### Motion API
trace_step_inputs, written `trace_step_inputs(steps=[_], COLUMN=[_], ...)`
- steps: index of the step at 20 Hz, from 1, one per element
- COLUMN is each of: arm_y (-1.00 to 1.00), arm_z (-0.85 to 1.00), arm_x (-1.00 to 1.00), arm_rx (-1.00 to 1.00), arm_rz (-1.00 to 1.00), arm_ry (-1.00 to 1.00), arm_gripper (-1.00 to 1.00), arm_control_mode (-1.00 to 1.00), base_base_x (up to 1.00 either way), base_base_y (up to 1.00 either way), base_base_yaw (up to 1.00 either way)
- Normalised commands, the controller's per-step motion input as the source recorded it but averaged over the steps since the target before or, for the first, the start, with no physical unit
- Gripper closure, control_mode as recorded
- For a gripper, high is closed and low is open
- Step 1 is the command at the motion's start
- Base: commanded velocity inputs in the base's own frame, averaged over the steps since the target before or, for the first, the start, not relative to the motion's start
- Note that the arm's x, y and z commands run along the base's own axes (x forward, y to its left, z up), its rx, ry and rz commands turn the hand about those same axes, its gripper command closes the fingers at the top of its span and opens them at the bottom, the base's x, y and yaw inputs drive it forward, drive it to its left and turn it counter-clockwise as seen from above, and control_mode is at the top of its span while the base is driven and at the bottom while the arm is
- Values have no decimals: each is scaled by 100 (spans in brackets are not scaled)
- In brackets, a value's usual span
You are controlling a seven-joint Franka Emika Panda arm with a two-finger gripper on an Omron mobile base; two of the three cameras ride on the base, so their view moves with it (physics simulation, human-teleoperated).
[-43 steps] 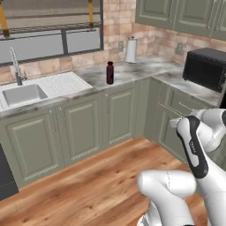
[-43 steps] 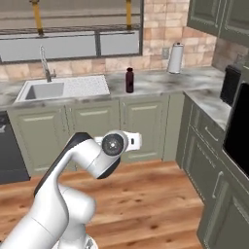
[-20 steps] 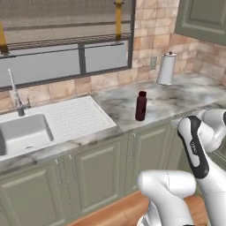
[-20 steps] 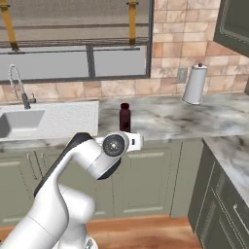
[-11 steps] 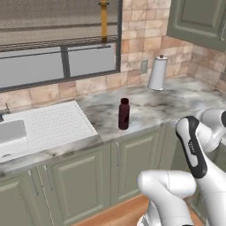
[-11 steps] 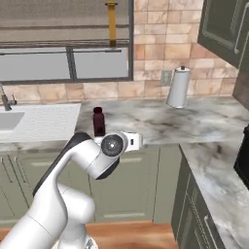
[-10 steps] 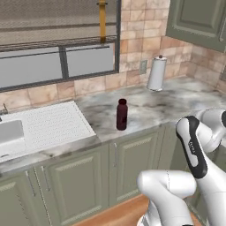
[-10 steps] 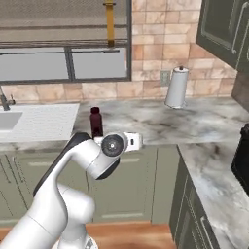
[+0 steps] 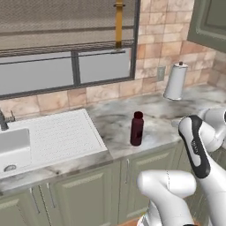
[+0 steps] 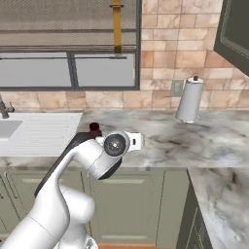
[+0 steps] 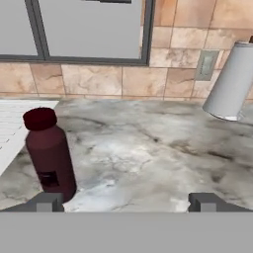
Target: There is a wine glass and glass cup on the dining counter. Place the wine bottle next to the wine glass and the juice bottle next to the glass cup.
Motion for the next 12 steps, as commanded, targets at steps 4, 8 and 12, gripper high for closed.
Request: trace_step_inputs(steps=[4,8,12], arm_y=[0,0,0], arm_z=[0,0,0], arm_x=[0,0,0], arm_rx=[0,0,0], arm_rz=[0,0,0], arm_ry=[0,0,0], arm_gripper=[-100,-100,-100], arm_control_mode=[100,100,100], base_base_x=[40,6,12], base_base_y=[-19,-38,-23], base_base_yaw=[31,33,15])
